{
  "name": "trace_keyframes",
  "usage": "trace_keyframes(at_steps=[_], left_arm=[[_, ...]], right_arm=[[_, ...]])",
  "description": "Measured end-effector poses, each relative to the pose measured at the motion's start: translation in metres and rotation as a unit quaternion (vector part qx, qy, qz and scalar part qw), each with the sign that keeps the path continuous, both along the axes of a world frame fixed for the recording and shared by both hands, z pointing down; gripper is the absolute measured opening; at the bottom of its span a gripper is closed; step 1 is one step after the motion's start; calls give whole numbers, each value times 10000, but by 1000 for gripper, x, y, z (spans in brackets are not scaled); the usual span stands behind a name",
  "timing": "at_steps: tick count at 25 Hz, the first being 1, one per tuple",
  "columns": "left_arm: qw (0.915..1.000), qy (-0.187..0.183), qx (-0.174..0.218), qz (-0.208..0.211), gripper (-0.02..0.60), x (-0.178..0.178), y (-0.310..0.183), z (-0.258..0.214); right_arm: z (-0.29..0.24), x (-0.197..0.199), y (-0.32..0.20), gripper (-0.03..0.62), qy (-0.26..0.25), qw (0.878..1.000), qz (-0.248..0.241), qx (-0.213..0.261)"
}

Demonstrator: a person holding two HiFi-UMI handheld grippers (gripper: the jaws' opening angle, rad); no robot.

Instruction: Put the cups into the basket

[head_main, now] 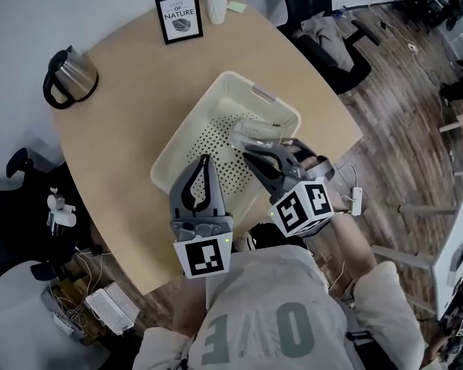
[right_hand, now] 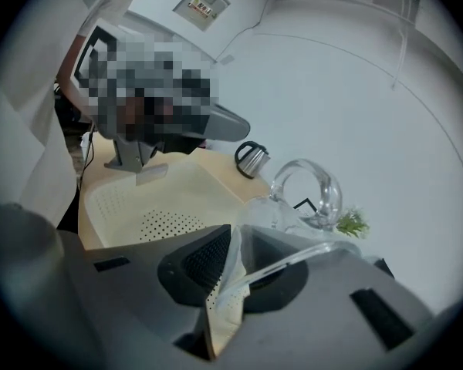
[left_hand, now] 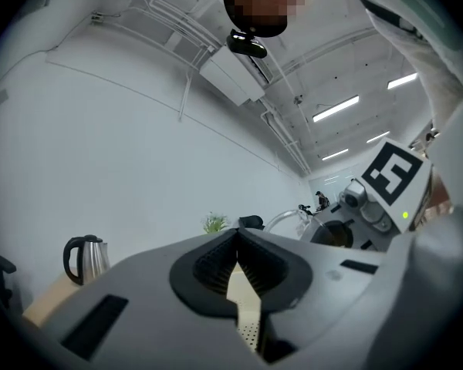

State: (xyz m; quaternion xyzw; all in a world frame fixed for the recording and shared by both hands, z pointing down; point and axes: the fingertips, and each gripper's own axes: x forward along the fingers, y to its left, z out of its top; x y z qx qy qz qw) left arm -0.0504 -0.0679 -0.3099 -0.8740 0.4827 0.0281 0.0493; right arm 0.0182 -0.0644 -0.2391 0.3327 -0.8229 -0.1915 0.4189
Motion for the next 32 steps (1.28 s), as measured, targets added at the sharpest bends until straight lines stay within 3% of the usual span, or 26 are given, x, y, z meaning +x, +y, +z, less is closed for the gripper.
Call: trace_keyframes(at_steps=[7, 10, 13, 18, 26, 32], left_arm=[[9992, 127, -231, -312, 9, -7, -15, 16], [9975, 458, -312, -434, 9, -13, -21, 17], [9964, 517, -383, -550, 9, -20, -28, 20], [9976, -418, 71, -553, 9, -34, -36, 18], [9966, 49, -96, -821, 9, -55, -53, 27], [9951, 299, -181, -925, 9, -62, -55, 29]], right_arm=[[54, -3, -23, 31, 1001, 9903, -663, -699], [78, -9, -25, 31, 1413, 9789, -924, -1149], [100, -10, -29, 31, 1957, 9617, -1200, -1496], [133, -8, -33, 31, 2641, 9308, -1495, -2040], [180, -5, -28, 31, 3577, 8731, -1769, -2801], [200, -1, -25, 31, 4157, 8406, -1913, -2897]])
